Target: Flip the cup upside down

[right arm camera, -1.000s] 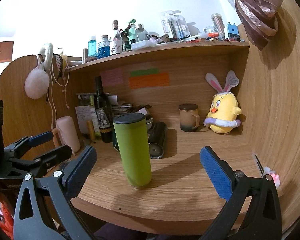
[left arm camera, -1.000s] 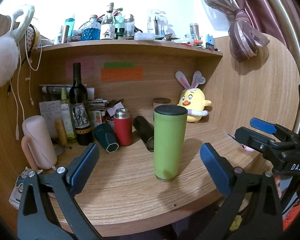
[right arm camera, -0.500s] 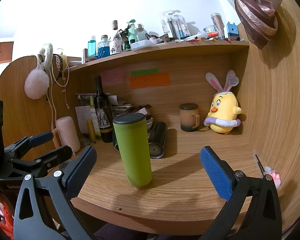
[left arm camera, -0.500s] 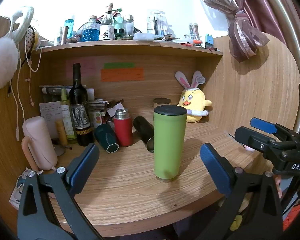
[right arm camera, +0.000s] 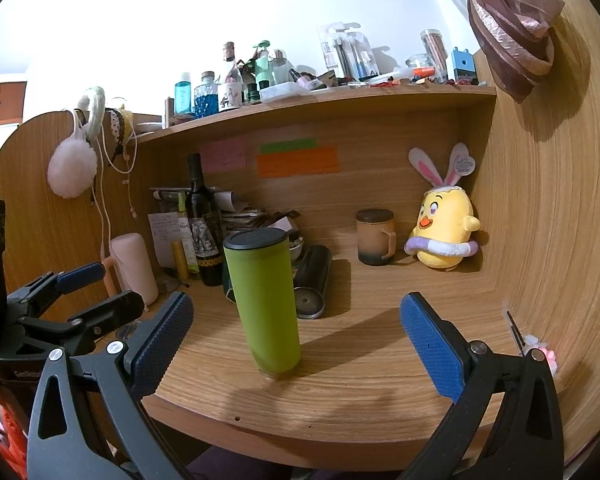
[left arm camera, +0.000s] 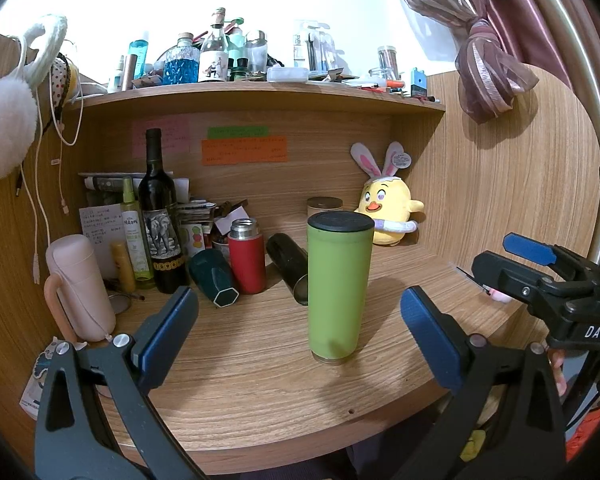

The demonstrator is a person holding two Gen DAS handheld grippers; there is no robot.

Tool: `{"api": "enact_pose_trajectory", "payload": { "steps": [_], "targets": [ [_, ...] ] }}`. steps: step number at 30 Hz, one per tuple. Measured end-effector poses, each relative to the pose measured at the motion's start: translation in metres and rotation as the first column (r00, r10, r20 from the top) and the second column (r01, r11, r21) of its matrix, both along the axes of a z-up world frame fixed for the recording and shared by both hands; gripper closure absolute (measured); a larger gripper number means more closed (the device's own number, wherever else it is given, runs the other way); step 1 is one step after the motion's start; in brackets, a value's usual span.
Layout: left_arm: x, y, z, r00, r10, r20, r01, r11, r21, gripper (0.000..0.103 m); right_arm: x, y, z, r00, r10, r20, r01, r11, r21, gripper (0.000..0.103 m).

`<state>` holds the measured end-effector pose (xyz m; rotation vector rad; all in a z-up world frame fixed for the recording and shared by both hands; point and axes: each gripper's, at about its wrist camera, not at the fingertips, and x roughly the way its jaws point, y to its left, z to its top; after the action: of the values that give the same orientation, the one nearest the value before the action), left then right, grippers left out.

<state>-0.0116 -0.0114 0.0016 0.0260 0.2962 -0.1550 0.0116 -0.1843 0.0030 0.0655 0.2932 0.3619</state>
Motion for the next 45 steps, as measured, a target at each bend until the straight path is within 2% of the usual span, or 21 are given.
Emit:
{"api": "enact_pose_trajectory", "payload": {
  "steps": [45],
  "targets": [
    [-0.0032, -0.0047, 0.0019, 1.0, -0.024, 0.003, 0.024, 1.0, 0.004, 0.0, -0.0022, -0.0013, 0.0038, 1.0, 0.002, 0.012, -0.002, 1.0, -0.004, 0.0]
  ]
}}
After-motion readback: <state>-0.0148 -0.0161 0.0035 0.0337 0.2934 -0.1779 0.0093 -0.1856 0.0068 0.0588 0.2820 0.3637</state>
